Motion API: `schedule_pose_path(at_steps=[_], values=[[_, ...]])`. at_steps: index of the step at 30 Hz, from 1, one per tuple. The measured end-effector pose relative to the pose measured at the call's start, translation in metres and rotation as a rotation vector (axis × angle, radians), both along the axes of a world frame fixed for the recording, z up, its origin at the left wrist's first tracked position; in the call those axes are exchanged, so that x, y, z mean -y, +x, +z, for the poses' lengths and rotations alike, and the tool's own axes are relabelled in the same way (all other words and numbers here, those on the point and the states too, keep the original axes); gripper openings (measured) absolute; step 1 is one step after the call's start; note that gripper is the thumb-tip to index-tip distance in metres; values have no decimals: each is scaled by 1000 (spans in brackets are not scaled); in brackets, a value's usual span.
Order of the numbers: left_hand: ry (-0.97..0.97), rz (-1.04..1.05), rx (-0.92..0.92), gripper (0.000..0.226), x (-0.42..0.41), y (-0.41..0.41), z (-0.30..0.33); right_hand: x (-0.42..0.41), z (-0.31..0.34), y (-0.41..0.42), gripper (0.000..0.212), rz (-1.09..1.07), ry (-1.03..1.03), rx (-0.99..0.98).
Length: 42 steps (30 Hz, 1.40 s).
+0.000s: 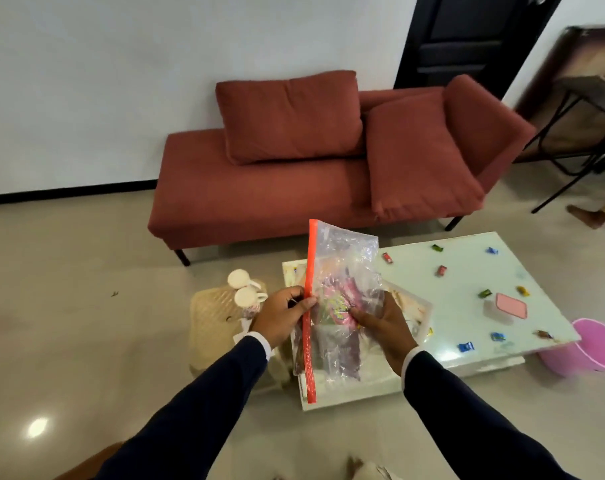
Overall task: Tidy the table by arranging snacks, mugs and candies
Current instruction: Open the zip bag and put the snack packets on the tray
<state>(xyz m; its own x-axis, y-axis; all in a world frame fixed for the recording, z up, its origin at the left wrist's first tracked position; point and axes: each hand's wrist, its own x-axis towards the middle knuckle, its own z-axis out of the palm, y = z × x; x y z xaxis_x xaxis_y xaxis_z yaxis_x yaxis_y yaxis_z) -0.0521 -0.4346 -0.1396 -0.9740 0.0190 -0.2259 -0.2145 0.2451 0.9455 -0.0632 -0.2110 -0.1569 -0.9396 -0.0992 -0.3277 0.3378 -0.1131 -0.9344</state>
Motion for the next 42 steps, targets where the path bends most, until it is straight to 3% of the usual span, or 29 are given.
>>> schedule_pose_path(at_steps=[5, 9, 16, 20, 24, 29, 42], values=[[41, 6, -66, 15, -74, -24, 37, -44, 17, -15, 45, -53, 58, 32], [78, 34, -119, 15, -144, -53, 60, -96, 34, -35, 40, 49, 108, 102], [79, 133, -107, 14, -276, -81, 58, -210, 60, -72, 14, 197, 281, -115], [48, 157, -88, 16, -323, -95, 58, -255, 69, -93, 14, 204, 328, -176], [144, 166, -2, 13, -343, -106, 53, -280, 73, -110, 24, 304, 316, -194], [334, 125, 125, 24, -356, -123, 51, -290, 66, -129, 27, 360, 449, -286], [370, -12, 121, 14, -341, -197, 31, -289, 77, -198, 27, 377, 609, -302]])
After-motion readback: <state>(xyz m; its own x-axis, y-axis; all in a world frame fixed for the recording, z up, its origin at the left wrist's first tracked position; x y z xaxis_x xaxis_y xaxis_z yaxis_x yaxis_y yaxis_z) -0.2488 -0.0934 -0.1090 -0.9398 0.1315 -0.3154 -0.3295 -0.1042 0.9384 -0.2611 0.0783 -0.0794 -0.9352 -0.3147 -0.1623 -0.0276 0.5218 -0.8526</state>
